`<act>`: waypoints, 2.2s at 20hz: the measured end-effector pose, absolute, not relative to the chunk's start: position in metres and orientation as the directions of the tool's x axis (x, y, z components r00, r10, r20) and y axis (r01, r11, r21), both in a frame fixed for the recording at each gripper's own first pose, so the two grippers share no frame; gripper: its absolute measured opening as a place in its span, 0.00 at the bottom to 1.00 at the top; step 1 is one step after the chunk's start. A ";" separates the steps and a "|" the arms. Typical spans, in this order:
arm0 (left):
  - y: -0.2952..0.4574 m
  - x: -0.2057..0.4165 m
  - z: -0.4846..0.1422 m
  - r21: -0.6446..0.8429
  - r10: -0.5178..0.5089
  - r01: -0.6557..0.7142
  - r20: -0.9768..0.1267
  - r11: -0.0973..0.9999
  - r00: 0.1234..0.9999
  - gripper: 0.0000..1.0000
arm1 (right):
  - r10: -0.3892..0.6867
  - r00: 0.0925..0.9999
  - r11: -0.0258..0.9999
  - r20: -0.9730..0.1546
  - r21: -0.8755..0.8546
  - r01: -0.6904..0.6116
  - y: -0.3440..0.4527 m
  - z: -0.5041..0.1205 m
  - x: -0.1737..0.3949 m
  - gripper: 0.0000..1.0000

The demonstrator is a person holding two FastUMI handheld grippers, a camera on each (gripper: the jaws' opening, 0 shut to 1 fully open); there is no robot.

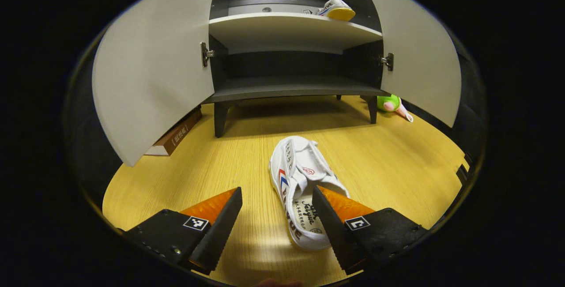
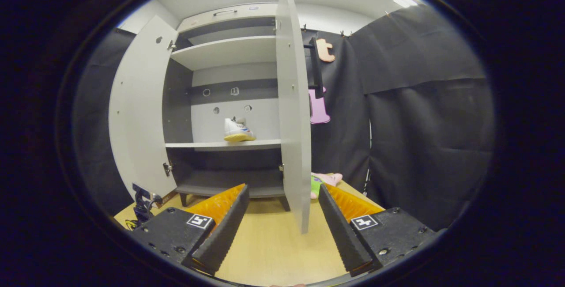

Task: Grab one shoe with the right hand and put it into the shoe cabinet, grab the other shoe with the left hand and put it into the shoe cabinet; then close the right door with the right hand and the left door with the left hand.

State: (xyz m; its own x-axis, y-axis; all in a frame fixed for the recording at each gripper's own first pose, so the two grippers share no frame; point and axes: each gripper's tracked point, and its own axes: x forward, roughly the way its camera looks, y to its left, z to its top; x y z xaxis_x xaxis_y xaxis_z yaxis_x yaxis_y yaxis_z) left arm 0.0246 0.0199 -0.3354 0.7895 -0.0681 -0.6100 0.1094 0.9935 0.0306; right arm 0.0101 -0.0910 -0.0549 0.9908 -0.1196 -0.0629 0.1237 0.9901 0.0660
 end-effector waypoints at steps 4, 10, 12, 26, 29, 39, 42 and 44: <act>0.014 0.041 -0.350 0.002 -0.103 0.134 -0.630 0.991 0.770 0.97 | -0.117 0.989 0.992 -0.087 0.044 0.121 -0.091 -0.061 0.016 0.99; -0.003 0.050 -0.361 -0.104 -0.225 0.208 -0.642 0.973 0.733 0.96 | -0.091 0.988 0.996 -0.123 0.001 0.092 -0.081 -0.071 0.026 0.99; 0.002 0.054 -0.364 -0.139 -0.237 0.194 -0.655 0.971 0.717 0.89 | -0.079 0.988 0.997 -0.132 -0.012 0.078 -0.076 -0.075 0.029 0.99; 0.008 0.081 -0.370 -0.141 -0.189 0.128 -0.616 0.982 0.764 0.32 | -0.048 0.984 0.998 -0.171 -0.045 0.041 -0.057 -0.090 0.047 0.99; 0.017 0.087 -0.368 -0.102 -0.144 0.103 -0.612 0.989 0.778 0.15 | -0.043 0.983 0.998 -0.180 -0.048 0.035 -0.053 -0.093 0.049 0.99; 0.019 0.068 -0.213 -0.106 -0.055 0.012 -0.413 0.994 0.909 0.02 | 0.015 0.986 0.997 -0.167 -0.067 -0.027 -0.033 -0.092 0.058 0.99; 0.011 0.086 -0.125 -0.110 -0.072 0.042 -0.285 0.993 0.956 0.02 | 0.067 0.984 0.996 -0.162 -0.053 -0.077 -0.019 -0.091 0.060 0.99; 0.014 0.104 -0.079 -0.060 -0.028 0.014 -0.249 0.998 0.968 0.01 | 0.095 0.984 0.993 -0.149 -0.051 -0.104 -0.011 -0.088 0.060 0.99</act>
